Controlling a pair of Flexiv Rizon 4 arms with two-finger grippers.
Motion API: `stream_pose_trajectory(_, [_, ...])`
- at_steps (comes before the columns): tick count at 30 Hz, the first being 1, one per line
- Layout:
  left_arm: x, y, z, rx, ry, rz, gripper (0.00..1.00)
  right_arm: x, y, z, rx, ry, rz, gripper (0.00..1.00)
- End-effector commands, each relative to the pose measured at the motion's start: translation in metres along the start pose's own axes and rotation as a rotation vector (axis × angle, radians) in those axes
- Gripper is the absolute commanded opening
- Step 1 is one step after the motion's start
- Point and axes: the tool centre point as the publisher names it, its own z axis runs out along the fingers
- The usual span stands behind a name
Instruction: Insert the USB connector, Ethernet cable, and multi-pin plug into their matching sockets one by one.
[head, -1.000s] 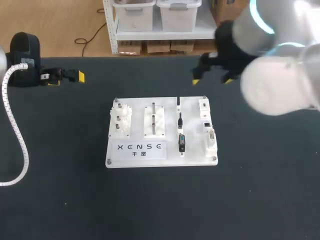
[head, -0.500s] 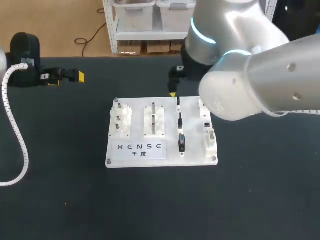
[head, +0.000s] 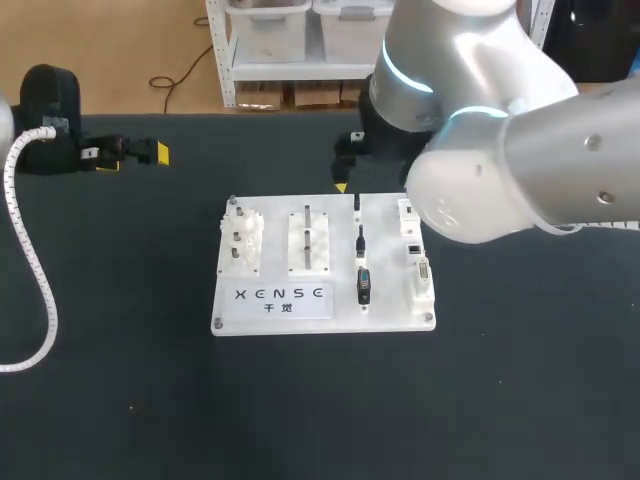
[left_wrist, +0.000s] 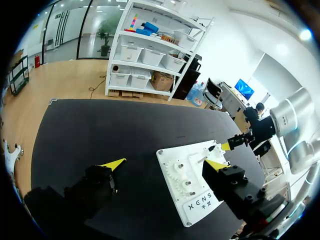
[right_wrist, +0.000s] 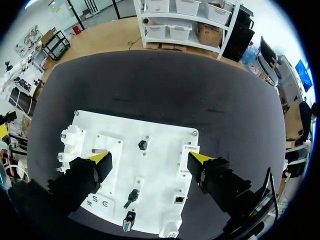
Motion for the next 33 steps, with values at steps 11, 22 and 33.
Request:
stream_pose_trajectory(11, [0.0, 0.0, 0.0, 0.0, 0.0, 0.0, 1.0, -0.013, 0.006, 0.02, 0.004, 0.054, 0.019, 1.0])
stream_pose_trajectory(22, [0.0, 0.0, 0.0, 0.0, 0.0, 0.0, 1.0, -0.027, 0.007, 0.045, 0.055, 0.123, 0.051, 1.0])
stream_pose_trajectory(33, [0.0, 0.0, 0.0, 0.0, 0.0, 0.0, 1.0, -0.025, 0.006, 0.045, 0.037, 0.15, 0.071, 1.0])
